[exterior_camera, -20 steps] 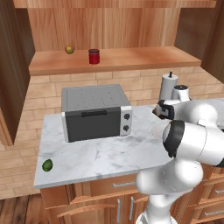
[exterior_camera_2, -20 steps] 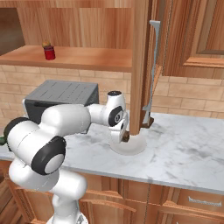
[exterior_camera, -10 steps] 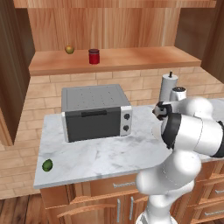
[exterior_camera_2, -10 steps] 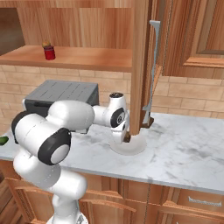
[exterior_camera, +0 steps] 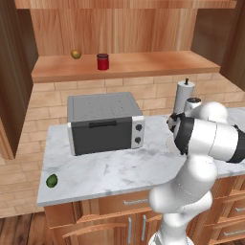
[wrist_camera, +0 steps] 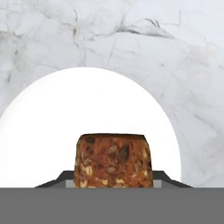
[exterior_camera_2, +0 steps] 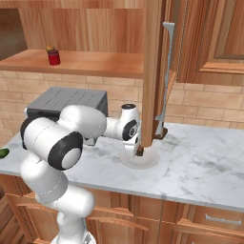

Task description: Pick the avocado and bread from the counter and place them on the plate. Then pick the jam from the cabinet and place it next to the plate. Lastly close the cabinet door.

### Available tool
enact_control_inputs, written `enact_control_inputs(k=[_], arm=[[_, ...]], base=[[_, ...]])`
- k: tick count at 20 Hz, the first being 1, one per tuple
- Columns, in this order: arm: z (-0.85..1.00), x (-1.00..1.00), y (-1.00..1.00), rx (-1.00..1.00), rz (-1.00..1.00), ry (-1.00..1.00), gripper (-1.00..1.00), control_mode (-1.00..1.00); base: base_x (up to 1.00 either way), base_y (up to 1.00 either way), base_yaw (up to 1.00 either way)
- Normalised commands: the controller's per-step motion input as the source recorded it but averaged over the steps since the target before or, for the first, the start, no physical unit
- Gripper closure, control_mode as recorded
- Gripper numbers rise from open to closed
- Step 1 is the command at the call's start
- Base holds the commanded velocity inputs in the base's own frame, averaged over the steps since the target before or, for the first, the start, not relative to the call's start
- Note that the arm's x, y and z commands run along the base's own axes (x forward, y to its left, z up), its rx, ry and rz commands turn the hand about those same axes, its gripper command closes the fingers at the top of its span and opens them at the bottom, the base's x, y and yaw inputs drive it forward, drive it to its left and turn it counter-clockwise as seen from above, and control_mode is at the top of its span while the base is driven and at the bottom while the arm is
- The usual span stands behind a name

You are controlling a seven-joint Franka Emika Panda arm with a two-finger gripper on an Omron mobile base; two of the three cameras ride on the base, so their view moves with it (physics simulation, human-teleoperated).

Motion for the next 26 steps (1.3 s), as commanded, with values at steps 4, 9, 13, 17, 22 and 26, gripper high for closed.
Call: enact_control_inputs(k=[4,9,13,17,22,26], arm=[[-0.18,0.16,-0.04,0.0,0.01,0.0,1.0,-1.0],[-0.16,0.16,-0.03,0.0,0.01,0.0,1.0,-1.0],[-0.16,0.16,-0.03,0.0,0.01,0.0,1.0,-1.0],[-0.04,0.04,-0.01,0.0,0.0,0.0,1.0,-1.0],[0.0,0.0,0.0,0.0,0.0,0.0,1.0,-1.0],[0.0,0.0,0.0,0.0,0.0,0.0,1.0,-1.0]], base=[[0.0,0.0,0.0],[0.0,0.0,0.0],[0.0,0.0,0.0],[0.0,0.0,0.0],[0.0,0.0,0.0],[0.0,0.0,0.0]])
